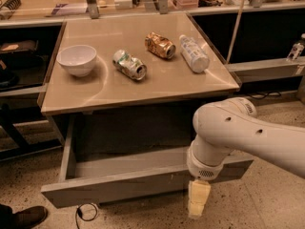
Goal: Open top drawer
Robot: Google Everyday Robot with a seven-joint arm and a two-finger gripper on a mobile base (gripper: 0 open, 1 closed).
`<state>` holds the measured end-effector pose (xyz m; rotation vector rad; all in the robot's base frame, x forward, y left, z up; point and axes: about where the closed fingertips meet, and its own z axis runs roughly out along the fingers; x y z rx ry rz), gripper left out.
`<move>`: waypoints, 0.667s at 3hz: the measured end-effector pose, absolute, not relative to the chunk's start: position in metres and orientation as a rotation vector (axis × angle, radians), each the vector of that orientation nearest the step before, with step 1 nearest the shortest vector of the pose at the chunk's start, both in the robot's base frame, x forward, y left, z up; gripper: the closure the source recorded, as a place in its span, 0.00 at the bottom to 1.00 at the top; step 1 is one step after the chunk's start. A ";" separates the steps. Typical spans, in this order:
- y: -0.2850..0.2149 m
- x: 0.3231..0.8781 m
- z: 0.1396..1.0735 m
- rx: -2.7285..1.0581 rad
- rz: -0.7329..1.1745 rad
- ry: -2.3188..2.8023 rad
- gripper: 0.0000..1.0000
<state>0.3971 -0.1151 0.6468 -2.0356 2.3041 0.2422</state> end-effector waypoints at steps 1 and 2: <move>-0.137 0.353 0.653 -2.023 0.270 2.371 0.00; -0.141 0.345 0.655 -2.019 0.274 2.386 0.00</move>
Offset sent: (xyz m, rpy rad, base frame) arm -0.1293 -0.0666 0.0239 -0.0570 0.1300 -0.1057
